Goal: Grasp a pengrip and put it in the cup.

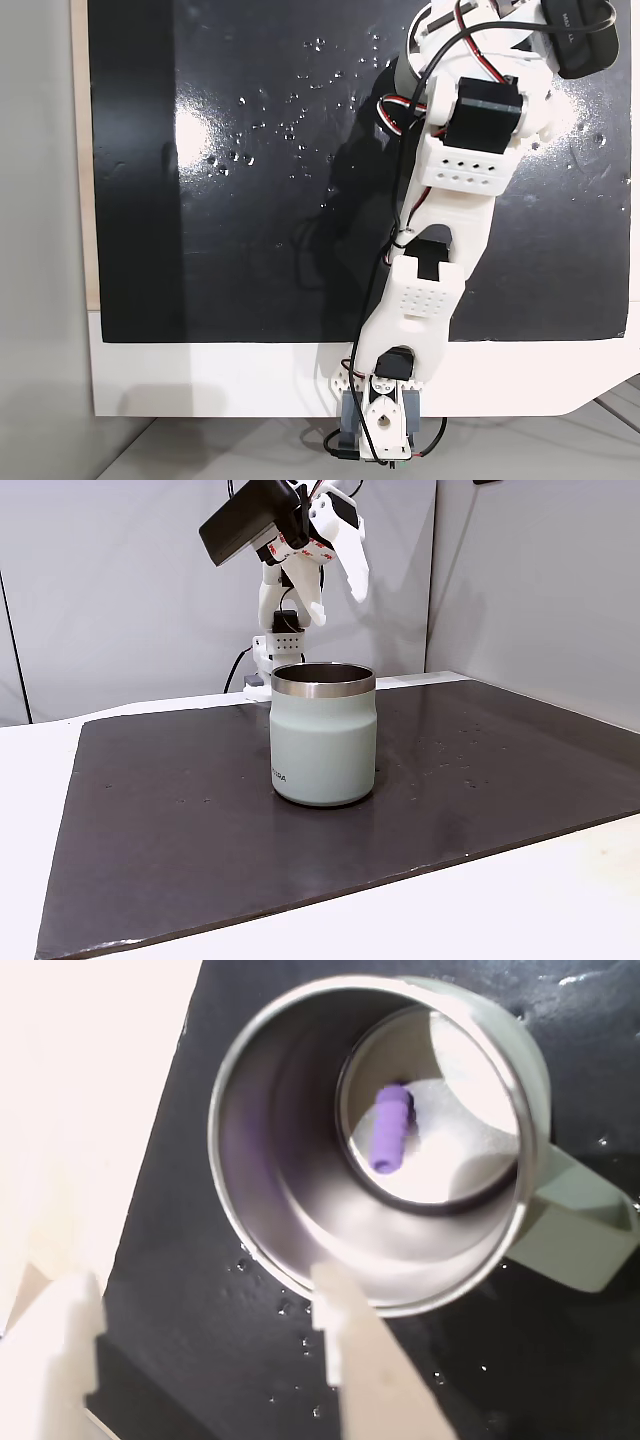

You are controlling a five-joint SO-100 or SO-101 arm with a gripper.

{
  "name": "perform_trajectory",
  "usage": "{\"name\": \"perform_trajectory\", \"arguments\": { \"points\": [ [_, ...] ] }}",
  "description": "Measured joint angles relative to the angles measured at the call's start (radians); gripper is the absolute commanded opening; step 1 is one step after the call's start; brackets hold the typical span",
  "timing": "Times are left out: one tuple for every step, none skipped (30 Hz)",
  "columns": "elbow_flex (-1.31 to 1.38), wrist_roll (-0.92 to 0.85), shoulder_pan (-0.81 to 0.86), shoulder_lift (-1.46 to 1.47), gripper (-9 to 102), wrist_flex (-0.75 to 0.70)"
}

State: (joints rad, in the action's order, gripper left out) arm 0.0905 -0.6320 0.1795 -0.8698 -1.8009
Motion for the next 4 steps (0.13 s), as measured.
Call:
{"name": "perform_trajectory", "arguments": {
  "points": [
    [0.000, 0.000, 0.002, 0.000, 22, 0.000],
    [0.000, 0.000, 0.003, 0.000, 22, 0.000],
    [0.000, 0.000, 0.003, 0.000, 22, 0.000],
    [0.000, 0.000, 0.003, 0.000, 22, 0.000]
  ]
}}
